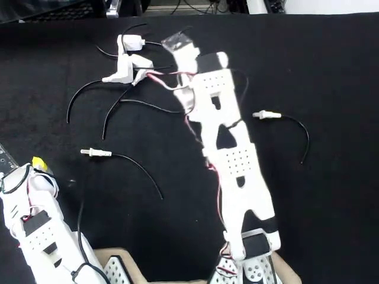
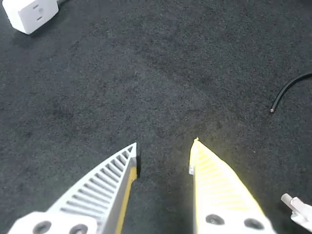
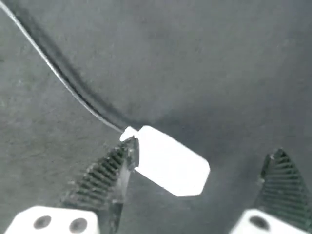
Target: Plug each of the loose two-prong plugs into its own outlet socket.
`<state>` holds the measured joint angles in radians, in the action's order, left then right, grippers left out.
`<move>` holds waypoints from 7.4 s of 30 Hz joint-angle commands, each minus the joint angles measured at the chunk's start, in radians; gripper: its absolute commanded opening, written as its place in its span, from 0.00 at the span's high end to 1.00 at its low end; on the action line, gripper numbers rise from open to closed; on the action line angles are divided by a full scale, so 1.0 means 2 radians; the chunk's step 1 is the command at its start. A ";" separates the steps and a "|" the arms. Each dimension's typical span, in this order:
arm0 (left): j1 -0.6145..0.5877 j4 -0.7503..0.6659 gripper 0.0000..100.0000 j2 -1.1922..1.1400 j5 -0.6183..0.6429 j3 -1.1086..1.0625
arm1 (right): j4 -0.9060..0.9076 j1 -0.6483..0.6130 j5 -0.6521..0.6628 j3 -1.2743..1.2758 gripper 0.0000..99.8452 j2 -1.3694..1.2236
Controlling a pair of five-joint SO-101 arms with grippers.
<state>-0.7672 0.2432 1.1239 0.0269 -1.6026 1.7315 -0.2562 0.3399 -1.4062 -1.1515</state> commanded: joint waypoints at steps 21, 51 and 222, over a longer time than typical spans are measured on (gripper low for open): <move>0.001 -0.014 0.82 0.004 -0.004 0.004 | -0.044 0.063 0.068 -0.045 0.61 -0.078; 0.004 -0.014 0.82 0.004 -0.004 0.004 | 0.017 0.133 0.379 0.067 0.61 0.070; 0.012 -0.014 0.82 0.004 -0.025 0.003 | -0.102 -0.083 0.349 0.092 0.66 0.020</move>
<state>-0.7564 0.2432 1.1239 -0.0100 -1.6026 1.5673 -0.4496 1.0288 -1.2083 -1.1024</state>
